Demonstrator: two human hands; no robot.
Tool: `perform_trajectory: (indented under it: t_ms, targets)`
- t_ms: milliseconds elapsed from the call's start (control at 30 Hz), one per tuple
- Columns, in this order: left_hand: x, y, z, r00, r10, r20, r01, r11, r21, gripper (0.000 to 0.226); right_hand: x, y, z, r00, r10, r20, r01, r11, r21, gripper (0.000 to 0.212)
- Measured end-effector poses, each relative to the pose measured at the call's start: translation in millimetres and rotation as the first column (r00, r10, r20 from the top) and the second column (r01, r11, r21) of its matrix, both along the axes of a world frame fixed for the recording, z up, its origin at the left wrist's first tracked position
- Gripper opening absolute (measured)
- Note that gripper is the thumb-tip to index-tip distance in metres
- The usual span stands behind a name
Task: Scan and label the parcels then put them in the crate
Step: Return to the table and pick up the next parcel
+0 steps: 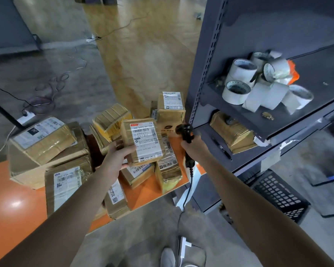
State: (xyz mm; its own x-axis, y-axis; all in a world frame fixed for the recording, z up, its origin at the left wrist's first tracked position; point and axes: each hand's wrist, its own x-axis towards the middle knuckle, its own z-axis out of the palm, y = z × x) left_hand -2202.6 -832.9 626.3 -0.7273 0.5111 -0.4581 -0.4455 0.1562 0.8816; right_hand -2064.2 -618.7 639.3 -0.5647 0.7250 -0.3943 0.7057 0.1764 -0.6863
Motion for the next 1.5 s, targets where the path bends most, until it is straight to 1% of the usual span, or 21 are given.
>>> perform_trajectory:
  t_ms: [67,133,200,267,333,400,433,500,567,600,733,833,1067,1300,1500]
  targets:
    - [-5.0,-1.8,4.8,1.000,-0.019,-0.014,0.019,1.000,0.003,0.057,-0.1,-8.0,17.9,0.998,-0.038,-0.044,0.038,0.999,0.011,0.038]
    - [-9.4,-3.2,11.0,0.999,-0.021,-0.025,0.021,1.000,0.013,0.056,-2.0,-19.3,33.6,0.992,-0.072,-0.101,0.073,0.997,0.008,0.040]
    - [-14.4,-3.7,17.4,0.999,-0.028,-0.032,0.029,0.999,0.030,0.054,-4.2,-31.0,46.7,0.986,-0.084,-0.146,0.085,0.996,0.006,0.040]
    - [-18.3,-4.5,25.2,0.997,-0.038,-0.062,0.040,0.999,0.036,0.053,-5.4,-44.3,59.1,0.983,-0.059,-0.176,0.062,0.998,0.010,0.031]
    - [-22.3,-5.7,31.4,0.996,-0.045,-0.074,0.048,0.998,0.043,0.059,-6.5,-57.8,70.1,0.970,-0.065,-0.234,0.053,0.997,-0.057,0.023]
    - [-25.8,-7.8,35.6,0.995,-0.061,-0.081,0.066,0.996,0.058,0.065,-9.2,-68.1,76.8,0.947,-0.121,-0.297,0.064,0.979,-0.195,0.020]
    - [-27.3,-9.3,37.1,0.993,-0.079,-0.091,0.085,0.995,0.060,0.067,-10.7,-71.9,79.9,0.937,-0.140,-0.320,0.064,0.969,-0.237,0.020]
    - [-30.9,-12.7,36.5,0.986,-0.118,-0.118,0.123,0.992,0.039,0.069,-13.9,-77.7,85.8,0.928,-0.137,-0.347,0.042,0.962,-0.268,0.022]
    - [-34.9,-16.5,34.1,0.983,-0.136,-0.123,0.140,0.990,0.019,0.070,-15.9,-83.9,92.2,0.923,-0.123,-0.366,0.009,0.954,-0.299,0.017]
    - [-36.4,-18.5,33.2,0.984,-0.137,-0.113,0.140,0.990,0.017,0.070,-16.8,-87.4,95.2,0.920,-0.123,-0.372,-0.002,0.948,-0.318,0.016]
    - [-41.9,-23.3,31.7,0.987,-0.139,-0.076,0.142,0.989,0.039,0.071,-21.1,-102.1,104.9,0.924,-0.116,-0.364,-0.022,0.935,-0.354,0.022]
    - [-44.2,-27.5,30.5,0.985,-0.155,-0.076,0.158,0.986,0.049,0.071,-23.7,-112.8,109.2,0.925,-0.098,-0.368,-0.047,0.930,-0.364,0.019]
    - [-44.2,-33.7,27.6,0.985,-0.159,-0.060,0.162,0.985,0.056,0.069,-22.8,-125.4,111.0,0.942,-0.095,-0.321,-0.039,0.921,-0.387,0.020]
    - [-43.0,-37.7,25.6,0.989,-0.140,-0.039,0.142,0.990,0.027,0.067,-22.4,-130.4,114.0,0.948,-0.077,-0.310,-0.047,0.926,-0.375,0.018]
    - [-41.8,-37.8,23.7,0.988,-0.138,-0.062,0.135,0.989,-0.055,0.059,-20.7,-132.1,117.0,0.948,-0.066,-0.312,-0.061,0.923,-0.380,0.020]
